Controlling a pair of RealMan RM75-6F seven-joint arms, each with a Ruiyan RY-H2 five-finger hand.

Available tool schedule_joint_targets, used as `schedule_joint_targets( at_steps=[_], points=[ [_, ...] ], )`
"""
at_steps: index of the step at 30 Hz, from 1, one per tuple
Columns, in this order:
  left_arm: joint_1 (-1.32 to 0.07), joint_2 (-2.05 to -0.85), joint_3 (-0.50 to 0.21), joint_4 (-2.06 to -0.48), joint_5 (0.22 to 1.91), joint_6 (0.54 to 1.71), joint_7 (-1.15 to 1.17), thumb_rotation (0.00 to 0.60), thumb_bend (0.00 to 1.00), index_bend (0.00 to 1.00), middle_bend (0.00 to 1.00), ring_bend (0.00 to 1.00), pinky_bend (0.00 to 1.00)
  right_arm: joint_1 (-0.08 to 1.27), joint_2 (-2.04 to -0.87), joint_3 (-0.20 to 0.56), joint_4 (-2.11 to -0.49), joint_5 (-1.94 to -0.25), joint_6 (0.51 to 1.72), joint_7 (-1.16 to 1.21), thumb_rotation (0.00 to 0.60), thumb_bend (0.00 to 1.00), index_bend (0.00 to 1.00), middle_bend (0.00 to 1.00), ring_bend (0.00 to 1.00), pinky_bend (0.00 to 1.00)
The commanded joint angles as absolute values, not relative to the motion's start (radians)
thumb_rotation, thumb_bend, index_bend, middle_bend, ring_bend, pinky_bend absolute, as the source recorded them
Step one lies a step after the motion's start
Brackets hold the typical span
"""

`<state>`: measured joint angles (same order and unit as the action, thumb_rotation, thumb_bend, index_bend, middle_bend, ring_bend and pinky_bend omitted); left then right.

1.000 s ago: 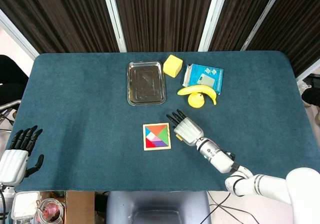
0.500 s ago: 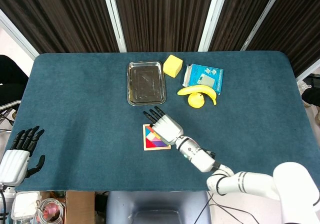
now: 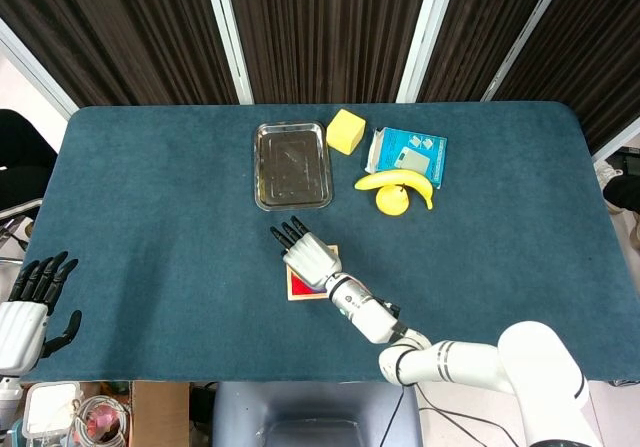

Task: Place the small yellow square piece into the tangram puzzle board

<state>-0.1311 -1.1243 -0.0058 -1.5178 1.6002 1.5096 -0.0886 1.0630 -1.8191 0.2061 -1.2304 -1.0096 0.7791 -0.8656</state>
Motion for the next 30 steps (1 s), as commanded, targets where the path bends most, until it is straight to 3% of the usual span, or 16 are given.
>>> schedule_joint_targets(
  at_steps=[1, 20, 30],
  points=[
    [-0.133, -1.124, -0.004, -1.519, 1.604, 1.507, -0.087, 0.600, 0.45, 0.00, 0.00, 0.00, 0.06, 1.069, -1.821, 0.201, -1.228, -0.999, 0.783, -0.869, 0.600, 0.44, 0.68, 0.06, 0.00, 0.00],
    [-0.140, -1.126, -0.001, -1.519, 1.607, 1.494, -0.083, 0.600, 0.45, 0.00, 0.00, 0.00, 0.06, 1.097, -1.837, 0.160, -1.207, -0.949, 0.802, -0.895, 0.600, 0.44, 0.63, 0.06, 0.00, 0.00],
    [-0.141, -1.130, -0.001, -1.519, 1.607, 1.491, -0.076, 0.600, 0.45, 0.00, 0.00, 0.00, 0.06, 1.105, -1.839, 0.153, -1.206, -0.938, 0.805, -0.883, 0.600, 0.44, 0.56, 0.06, 0.00, 0.00]
  ],
)
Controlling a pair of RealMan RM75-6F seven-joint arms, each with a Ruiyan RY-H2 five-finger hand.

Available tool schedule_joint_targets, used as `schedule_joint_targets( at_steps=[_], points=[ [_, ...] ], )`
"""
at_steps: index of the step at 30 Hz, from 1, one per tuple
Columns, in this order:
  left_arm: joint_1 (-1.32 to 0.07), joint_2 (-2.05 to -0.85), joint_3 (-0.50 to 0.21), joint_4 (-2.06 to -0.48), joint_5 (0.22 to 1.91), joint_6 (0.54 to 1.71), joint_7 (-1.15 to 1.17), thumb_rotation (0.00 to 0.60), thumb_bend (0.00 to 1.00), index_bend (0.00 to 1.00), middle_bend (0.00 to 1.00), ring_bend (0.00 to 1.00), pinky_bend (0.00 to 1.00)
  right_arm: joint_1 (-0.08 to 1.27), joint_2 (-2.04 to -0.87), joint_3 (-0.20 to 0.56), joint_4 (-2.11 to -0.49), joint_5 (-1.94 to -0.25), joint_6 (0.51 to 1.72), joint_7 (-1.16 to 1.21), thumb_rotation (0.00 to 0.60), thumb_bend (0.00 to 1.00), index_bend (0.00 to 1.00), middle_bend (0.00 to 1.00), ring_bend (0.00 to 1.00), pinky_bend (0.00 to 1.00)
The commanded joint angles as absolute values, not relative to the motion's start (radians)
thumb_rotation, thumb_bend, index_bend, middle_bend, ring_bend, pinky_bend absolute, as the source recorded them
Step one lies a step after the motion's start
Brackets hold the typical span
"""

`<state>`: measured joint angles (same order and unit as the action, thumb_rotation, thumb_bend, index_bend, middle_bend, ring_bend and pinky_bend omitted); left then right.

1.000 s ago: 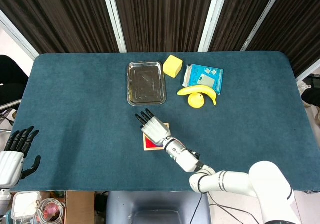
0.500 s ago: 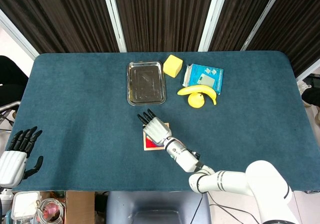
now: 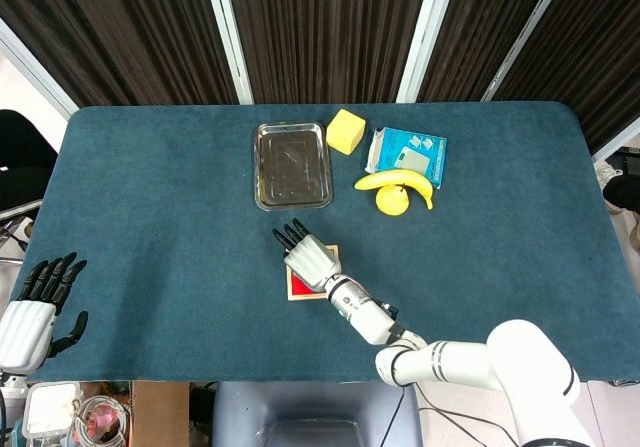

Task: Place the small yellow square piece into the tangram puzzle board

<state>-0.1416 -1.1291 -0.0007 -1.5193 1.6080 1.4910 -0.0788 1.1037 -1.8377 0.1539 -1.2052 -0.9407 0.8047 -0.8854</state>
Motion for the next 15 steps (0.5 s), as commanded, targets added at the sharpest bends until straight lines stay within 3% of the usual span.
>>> schedule_joint_targets(
  at_steps=[1, 15],
  points=[
    [-0.141, -1.131, -0.003, -1.518, 1.605, 1.491, -0.072, 0.600, 0.45, 0.00, 0.00, 0.00, 0.06, 1.105, -1.839, 0.153, -1.206, -0.935, 0.806, -0.884, 0.600, 0.44, 0.55, 0.06, 0.00, 0.00],
    [-0.138, -1.130, -0.002, -1.517, 1.607, 1.499, -0.074, 0.600, 0.45, 0.00, 0.00, 0.00, 0.06, 1.111, -1.831, 0.132, -1.232, -0.931, 0.816, -0.893, 0.600, 0.44, 0.50, 0.06, 0.00, 0.00]
  ],
)
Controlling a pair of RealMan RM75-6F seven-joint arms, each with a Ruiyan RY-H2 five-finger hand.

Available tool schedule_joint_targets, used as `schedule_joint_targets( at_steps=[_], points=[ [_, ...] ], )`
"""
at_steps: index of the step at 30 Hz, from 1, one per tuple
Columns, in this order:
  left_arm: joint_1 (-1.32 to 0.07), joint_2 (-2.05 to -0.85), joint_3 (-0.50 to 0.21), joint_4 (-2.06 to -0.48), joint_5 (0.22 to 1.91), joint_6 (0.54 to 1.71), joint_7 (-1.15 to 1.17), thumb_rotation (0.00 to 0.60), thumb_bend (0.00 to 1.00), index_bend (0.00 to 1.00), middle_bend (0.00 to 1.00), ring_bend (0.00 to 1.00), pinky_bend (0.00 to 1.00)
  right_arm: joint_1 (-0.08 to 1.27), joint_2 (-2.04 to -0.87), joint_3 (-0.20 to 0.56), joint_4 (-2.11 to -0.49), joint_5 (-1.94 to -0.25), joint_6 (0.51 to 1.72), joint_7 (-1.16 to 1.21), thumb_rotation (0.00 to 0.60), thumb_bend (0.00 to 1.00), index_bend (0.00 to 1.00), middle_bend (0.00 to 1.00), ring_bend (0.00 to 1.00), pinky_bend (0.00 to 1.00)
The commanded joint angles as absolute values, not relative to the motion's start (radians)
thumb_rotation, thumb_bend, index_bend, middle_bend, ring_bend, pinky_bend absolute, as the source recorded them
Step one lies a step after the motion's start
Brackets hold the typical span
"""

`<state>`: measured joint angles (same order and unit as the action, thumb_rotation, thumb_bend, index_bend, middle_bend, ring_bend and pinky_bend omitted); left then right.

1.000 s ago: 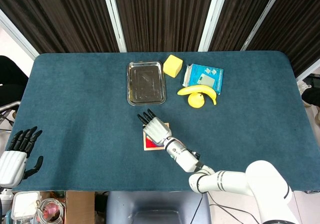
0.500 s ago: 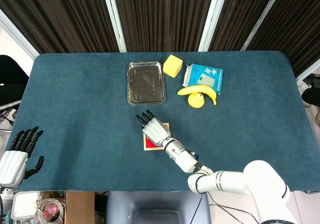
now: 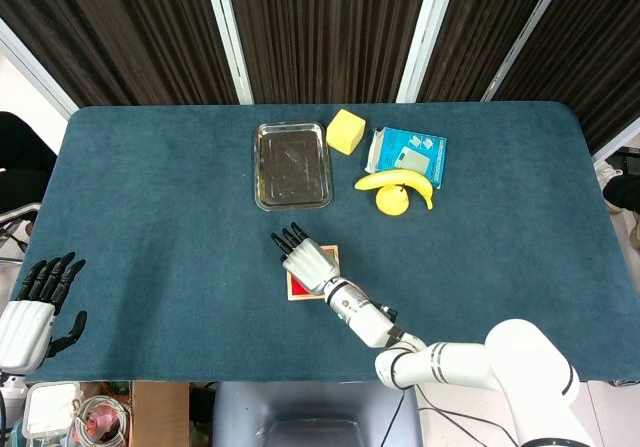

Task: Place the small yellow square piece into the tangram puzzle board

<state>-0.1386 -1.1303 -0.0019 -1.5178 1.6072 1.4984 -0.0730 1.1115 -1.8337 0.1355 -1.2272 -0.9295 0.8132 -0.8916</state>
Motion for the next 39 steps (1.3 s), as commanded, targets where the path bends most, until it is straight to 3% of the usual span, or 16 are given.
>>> schedule_joint_targets(
  at_steps=[1, 39],
  points=[
    [-0.138, -1.130, -0.002, -1.517, 1.607, 1.498, -0.075, 0.600, 0.45, 0.00, 0.00, 0.00, 0.06, 1.111, -1.829, 0.131, -1.236, -0.932, 0.819, -0.894, 0.600, 0.44, 0.49, 0.06, 0.00, 0.00],
    [-0.144, -1.135, -0.001, -1.520, 1.609, 1.490, -0.062, 0.600, 0.45, 0.00, 0.00, 0.00, 0.06, 1.095, -1.777, 0.089, -1.320, -0.920, 0.870, -0.923, 0.600, 0.44, 0.44, 0.07, 0.00, 0.00]
  ],
)
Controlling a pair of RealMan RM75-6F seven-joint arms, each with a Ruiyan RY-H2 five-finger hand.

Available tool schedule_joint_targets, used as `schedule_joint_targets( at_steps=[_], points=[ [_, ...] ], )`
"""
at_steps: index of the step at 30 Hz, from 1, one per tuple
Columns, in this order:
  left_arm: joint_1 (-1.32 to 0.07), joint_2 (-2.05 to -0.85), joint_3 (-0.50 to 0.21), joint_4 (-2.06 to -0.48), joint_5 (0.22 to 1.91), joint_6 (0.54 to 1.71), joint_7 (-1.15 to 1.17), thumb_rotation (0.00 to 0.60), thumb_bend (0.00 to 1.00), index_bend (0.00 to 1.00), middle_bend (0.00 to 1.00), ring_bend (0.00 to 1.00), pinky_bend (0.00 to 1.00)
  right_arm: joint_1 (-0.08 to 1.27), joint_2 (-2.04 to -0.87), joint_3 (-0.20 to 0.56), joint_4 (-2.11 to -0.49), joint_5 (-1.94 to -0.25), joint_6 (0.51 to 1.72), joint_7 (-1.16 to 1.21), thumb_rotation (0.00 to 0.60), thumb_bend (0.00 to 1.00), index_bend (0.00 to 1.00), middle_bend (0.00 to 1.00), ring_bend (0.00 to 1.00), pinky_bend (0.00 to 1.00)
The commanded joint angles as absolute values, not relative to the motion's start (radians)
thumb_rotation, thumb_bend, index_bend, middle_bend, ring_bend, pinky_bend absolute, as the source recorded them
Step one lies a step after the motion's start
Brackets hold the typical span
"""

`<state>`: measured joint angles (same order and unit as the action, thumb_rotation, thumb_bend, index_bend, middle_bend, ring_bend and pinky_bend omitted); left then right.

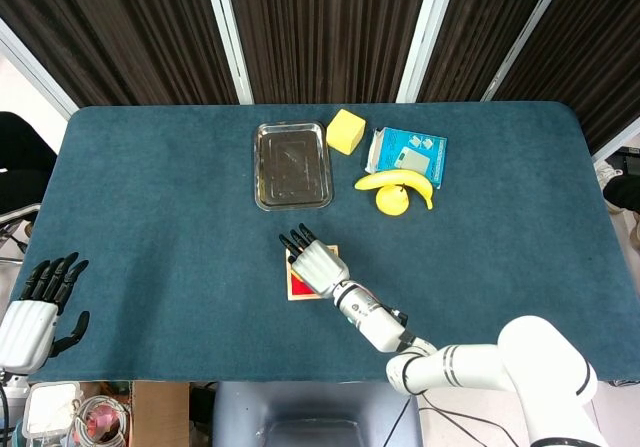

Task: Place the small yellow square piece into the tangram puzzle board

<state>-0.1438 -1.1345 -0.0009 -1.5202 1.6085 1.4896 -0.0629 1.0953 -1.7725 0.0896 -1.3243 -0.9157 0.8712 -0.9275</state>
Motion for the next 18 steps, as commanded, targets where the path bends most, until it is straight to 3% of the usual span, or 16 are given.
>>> schedule_joint_targets(
  at_steps=[1, 18],
  points=[
    [-0.144, -1.135, -0.001, -1.521, 1.609, 1.490, -0.061, 0.600, 0.45, 0.00, 0.00, 0.00, 0.06, 1.096, -1.783, 0.089, -1.314, -0.921, 0.868, -0.920, 0.600, 0.44, 0.44, 0.07, 0.00, 0.00],
    [-0.144, -1.135, 0.000, -1.516, 1.609, 1.490, -0.065, 0.600, 0.45, 0.00, 0.00, 0.00, 0.06, 1.100, -1.807, 0.078, -1.286, -0.914, 0.851, -0.929, 0.600, 0.44, 0.44, 0.07, 0.00, 0.00]
  ],
)
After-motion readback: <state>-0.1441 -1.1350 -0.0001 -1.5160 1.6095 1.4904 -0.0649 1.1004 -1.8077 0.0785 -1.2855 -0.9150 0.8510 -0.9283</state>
